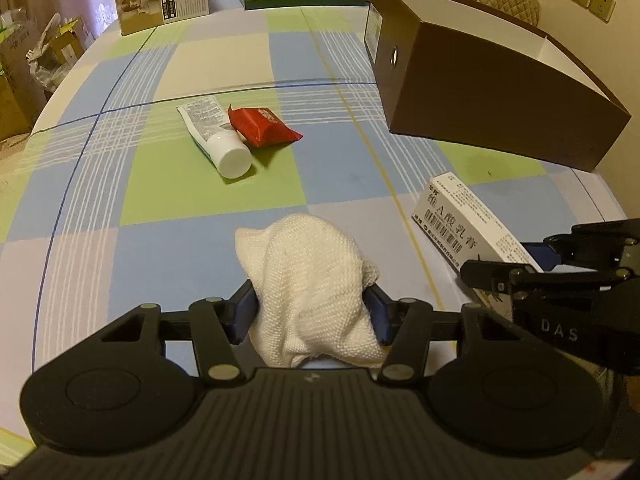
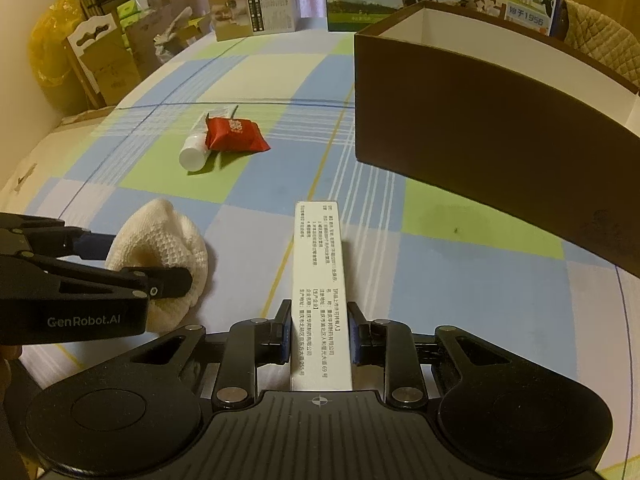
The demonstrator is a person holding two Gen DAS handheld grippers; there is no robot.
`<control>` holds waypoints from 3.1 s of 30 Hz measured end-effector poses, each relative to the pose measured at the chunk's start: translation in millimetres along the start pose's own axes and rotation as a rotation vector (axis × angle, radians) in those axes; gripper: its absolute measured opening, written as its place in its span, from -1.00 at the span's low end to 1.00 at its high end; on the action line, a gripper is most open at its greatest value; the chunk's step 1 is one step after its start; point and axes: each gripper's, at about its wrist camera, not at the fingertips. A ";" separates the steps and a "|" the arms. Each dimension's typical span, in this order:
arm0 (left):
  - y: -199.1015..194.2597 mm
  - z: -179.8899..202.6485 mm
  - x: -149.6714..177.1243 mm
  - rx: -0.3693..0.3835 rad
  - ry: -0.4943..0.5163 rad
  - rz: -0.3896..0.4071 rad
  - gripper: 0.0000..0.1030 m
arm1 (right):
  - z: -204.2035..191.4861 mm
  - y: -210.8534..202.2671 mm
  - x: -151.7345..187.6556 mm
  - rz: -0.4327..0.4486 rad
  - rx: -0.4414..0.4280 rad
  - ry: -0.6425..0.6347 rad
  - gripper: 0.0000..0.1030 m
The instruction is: Organize objects
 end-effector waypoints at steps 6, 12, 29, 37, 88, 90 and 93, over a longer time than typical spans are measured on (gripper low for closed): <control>-2.2 0.9 0.0 0.011 -0.010 -0.012 -0.01 | 0.2 -7.7 1.9 0.018 0.001 0.008 -0.56; -12.8 5.5 -0.3 0.016 -0.011 0.002 -0.02 | 5.2 -21.3 6.4 0.040 -0.013 0.023 -0.56; -65.7 60.4 -21.4 0.152 0.058 0.089 -0.02 | 45.3 -92.5 20.0 0.146 -0.036 0.157 -0.56; -79.0 97.3 -55.0 0.199 0.124 0.151 -0.01 | 77.2 -126.5 13.8 0.232 -0.023 0.227 -0.56; 63.6 204.5 -300.7 0.134 0.262 0.052 0.01 | 303.1 -26.3 -156.3 0.141 0.287 0.341 -0.55; 65.0 206.3 -302.3 0.140 0.260 0.050 0.01 | 305.3 -24.6 -156.9 0.157 0.292 0.320 -0.55; 67.0 210.6 -302.1 0.137 0.278 0.048 0.01 | 307.5 -25.6 -156.8 0.147 0.299 0.324 -0.55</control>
Point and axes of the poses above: each gripper's, at about its wrist camera, not at the fingertips, and y roughly the way its jaws point, z to its right, x to its underside, and after that the axes turned 9 degrees about -z, right-handed
